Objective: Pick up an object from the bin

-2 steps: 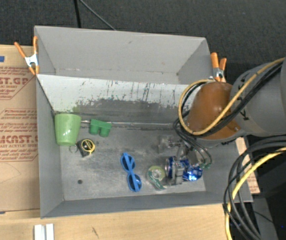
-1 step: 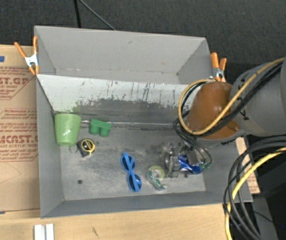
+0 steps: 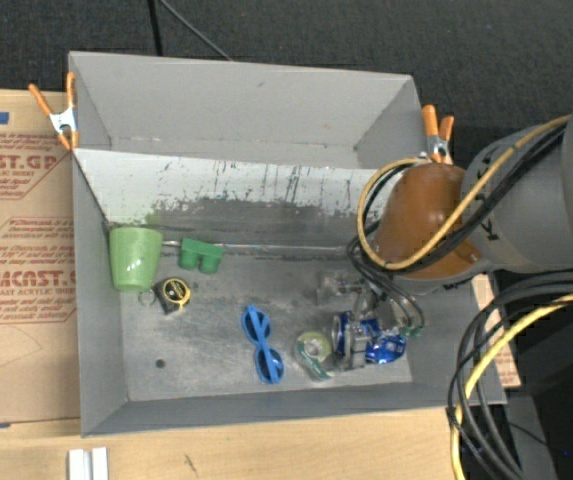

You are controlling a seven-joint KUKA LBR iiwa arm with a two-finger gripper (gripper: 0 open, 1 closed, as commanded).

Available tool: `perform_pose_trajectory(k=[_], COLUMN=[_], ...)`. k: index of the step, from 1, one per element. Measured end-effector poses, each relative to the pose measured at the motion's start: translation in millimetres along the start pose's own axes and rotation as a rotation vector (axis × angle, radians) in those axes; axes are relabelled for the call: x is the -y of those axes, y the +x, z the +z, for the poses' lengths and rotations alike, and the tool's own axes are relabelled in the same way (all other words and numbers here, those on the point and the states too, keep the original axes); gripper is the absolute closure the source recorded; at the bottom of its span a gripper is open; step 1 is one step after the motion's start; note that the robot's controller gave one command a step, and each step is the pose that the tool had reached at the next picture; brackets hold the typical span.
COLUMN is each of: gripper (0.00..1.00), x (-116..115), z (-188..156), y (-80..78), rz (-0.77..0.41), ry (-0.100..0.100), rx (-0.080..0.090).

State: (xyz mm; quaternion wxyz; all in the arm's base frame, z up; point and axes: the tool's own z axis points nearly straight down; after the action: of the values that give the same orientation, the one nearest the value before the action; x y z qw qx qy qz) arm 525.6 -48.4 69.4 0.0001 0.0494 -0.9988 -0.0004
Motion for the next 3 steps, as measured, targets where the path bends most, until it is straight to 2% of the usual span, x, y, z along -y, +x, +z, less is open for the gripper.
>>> perform_pose_trajectory(k=[1,2,3], gripper=[1.0,0.0,1.0], x=[0.0,0.0,-0.1], z=[0.1,0.0,0.0], y=[0.0,0.0,0.0], rz=[0.0,0.0,0.0], ry=[0.0,0.0,0.0], rx=[0.0,0.0,0.0])
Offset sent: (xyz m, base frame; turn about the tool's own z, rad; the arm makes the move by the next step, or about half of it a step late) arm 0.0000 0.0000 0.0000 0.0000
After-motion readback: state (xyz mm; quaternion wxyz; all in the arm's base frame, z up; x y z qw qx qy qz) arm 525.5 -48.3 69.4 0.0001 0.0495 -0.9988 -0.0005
